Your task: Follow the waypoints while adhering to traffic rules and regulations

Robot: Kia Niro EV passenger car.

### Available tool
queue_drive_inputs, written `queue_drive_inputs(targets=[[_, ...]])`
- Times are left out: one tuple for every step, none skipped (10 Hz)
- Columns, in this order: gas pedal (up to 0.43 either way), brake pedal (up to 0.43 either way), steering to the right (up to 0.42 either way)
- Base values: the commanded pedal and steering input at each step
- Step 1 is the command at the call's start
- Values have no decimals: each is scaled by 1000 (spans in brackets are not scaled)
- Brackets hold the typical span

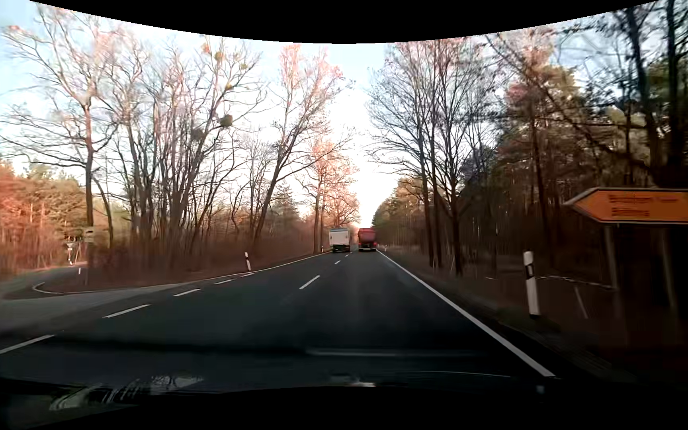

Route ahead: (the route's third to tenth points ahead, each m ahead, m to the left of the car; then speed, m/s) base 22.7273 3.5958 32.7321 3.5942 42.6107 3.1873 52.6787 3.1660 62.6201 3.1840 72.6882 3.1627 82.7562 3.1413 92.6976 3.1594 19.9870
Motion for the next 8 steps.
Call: queue_drive_inputs(targets=[[228,0,-3],[228,0,-2],[228,0,-3],[228,0,-3],[228,0,-3],[228,0,-3],[228,0,-2],[228,0,-1]])
